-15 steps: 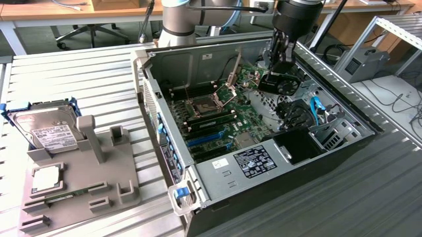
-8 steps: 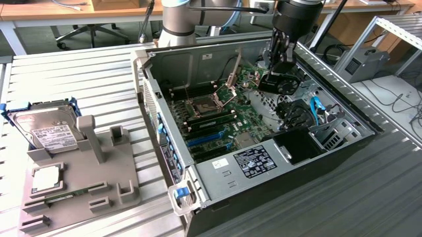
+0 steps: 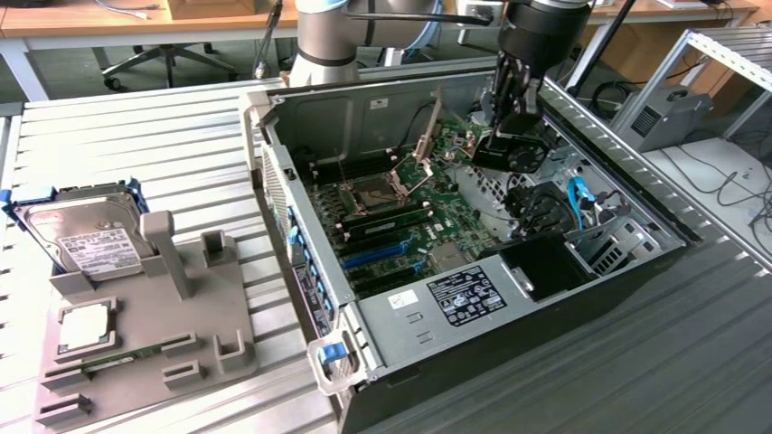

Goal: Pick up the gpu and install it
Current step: 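Insert the gpu into the slot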

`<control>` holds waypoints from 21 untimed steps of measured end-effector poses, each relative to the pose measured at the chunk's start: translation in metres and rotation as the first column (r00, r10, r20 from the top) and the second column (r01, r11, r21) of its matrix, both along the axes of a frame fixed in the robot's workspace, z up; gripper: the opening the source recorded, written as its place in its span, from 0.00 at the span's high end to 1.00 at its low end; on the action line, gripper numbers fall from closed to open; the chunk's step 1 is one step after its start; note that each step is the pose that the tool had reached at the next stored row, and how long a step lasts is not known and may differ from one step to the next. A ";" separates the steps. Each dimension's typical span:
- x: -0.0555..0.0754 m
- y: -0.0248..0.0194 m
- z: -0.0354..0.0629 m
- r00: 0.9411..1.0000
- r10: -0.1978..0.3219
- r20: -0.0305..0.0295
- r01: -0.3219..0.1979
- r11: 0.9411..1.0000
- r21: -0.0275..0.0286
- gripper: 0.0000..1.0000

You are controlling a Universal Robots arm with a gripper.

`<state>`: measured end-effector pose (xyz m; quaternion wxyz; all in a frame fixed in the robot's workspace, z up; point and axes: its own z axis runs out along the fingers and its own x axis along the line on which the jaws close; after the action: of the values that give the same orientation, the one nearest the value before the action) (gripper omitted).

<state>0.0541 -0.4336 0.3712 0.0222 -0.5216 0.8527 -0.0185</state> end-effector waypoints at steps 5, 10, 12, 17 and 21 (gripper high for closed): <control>0.000 0.0000 0.0000 1.000 0.015 0.000 -0.015 1.000 0.000 0.74; 0.000 0.0000 0.0000 1.000 0.031 0.000 -0.031 1.000 0.000 0.74; 0.000 0.0000 0.0000 0.999 0.037 0.000 -0.037 0.999 0.000 0.74; 0.000 0.0000 -0.0001 0.999 0.053 0.000 -0.053 0.999 0.000 0.74; 0.000 0.0000 -0.0001 0.998 0.067 0.000 -0.067 0.998 0.000 0.74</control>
<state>0.0541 -0.4336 0.3712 0.0229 -0.5500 0.8347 -0.0177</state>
